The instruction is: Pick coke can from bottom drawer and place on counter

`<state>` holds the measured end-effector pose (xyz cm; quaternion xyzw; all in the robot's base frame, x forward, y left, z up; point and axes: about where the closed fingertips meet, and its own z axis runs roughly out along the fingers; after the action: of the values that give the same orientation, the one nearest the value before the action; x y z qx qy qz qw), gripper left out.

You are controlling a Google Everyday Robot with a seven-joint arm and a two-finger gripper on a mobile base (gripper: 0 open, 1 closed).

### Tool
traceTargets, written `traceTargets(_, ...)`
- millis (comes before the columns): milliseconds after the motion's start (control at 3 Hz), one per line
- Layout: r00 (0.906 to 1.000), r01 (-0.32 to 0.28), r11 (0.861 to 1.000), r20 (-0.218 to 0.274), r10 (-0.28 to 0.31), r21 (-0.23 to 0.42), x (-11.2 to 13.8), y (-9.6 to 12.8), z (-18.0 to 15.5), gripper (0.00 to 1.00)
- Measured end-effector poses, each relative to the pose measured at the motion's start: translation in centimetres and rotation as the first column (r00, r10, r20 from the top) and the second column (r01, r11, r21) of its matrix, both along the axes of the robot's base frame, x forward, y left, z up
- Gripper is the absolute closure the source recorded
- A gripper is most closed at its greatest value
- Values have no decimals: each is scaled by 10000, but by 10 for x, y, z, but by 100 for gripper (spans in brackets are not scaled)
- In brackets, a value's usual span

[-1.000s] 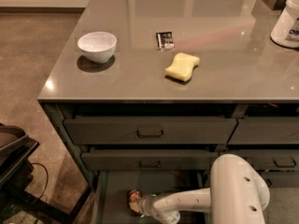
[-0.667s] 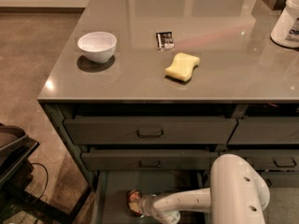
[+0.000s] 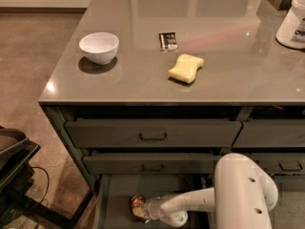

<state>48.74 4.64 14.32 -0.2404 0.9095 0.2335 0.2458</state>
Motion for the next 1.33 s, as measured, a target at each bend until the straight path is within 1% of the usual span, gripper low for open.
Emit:
traceTargets(333, 9934, -1098, 9905, -240, 1121, 829, -29, -4, 26, 100)
traceTargets(667, 9972, -739, 9863, -10, 748, 1475, -50, -41, 70, 100)
traceTargets(1000, 9999, -101, 9881, -31, 108, 1533, -57, -71, 75, 100)
traceTargets(1333, 9999, -100, 9881, -30, 106, 1533, -57, -71, 75, 100)
